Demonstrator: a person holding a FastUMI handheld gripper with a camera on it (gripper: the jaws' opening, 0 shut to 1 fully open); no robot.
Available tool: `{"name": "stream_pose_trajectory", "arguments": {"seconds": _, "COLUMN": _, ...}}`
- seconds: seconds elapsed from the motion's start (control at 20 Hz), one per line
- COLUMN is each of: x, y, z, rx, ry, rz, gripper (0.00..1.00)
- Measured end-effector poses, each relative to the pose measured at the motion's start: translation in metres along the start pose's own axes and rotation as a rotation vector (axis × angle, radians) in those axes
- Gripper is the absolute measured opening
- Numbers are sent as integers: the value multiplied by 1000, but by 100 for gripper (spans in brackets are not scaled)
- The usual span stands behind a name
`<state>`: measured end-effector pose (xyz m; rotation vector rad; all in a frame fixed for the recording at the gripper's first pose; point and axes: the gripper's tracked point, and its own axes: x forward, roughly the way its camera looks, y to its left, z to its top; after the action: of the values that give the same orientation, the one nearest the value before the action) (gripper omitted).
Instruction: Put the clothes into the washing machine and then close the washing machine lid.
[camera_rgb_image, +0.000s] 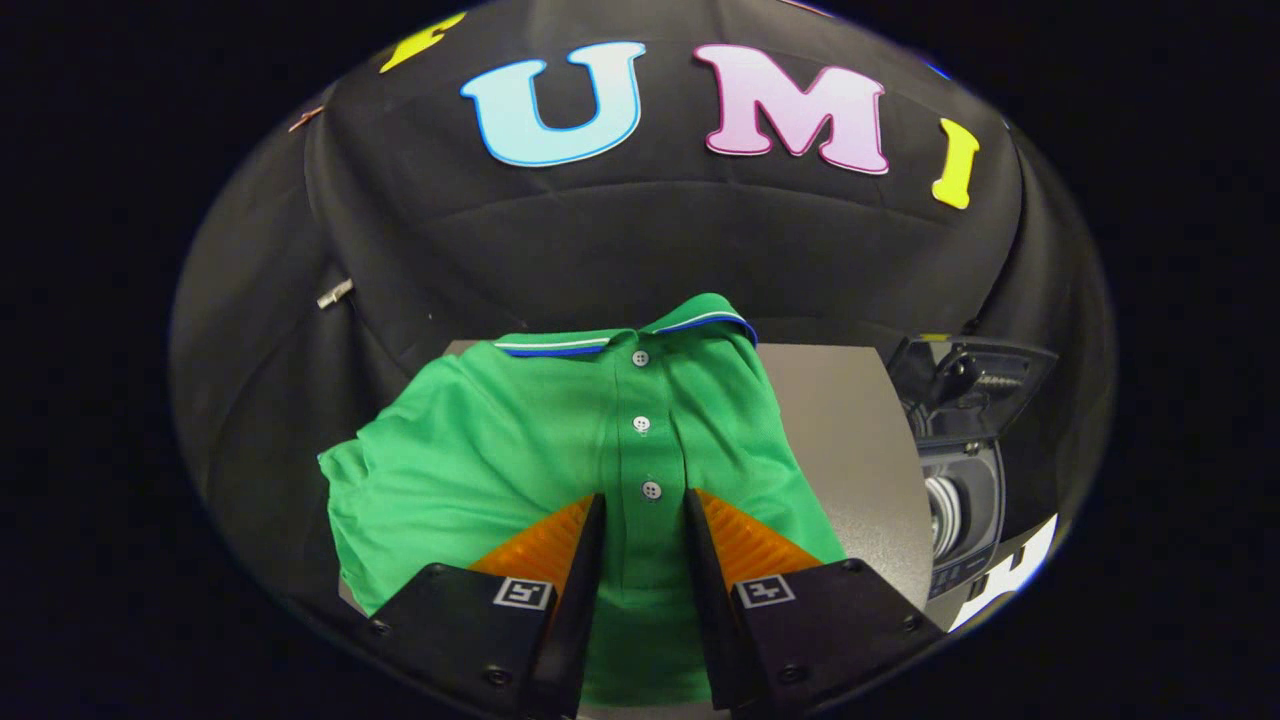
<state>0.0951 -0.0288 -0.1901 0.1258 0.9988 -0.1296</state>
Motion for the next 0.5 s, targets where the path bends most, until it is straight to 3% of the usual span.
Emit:
{"name": "stream_pose_trajectory", "arguments": {"seconds": 0.3, "x": -13, "y": -6, "z": -10, "rx": -17, "ry": -15, "rz": 27, "gripper": 52}}
{"name": "stream_pose_trajectory", "arguments": {"seconds": 0.4, "x": -14, "y": -7, "z": -9, "rx": 14, "ry": -10, "rz": 34, "gripper": 24}}
{"name": "stream_pose_trajectory", "arguments": {"seconds": 0.5, "x": -14, "y": -8, "z": -8, "rx": -18, "ry": -31, "rz": 38, "gripper": 24}}
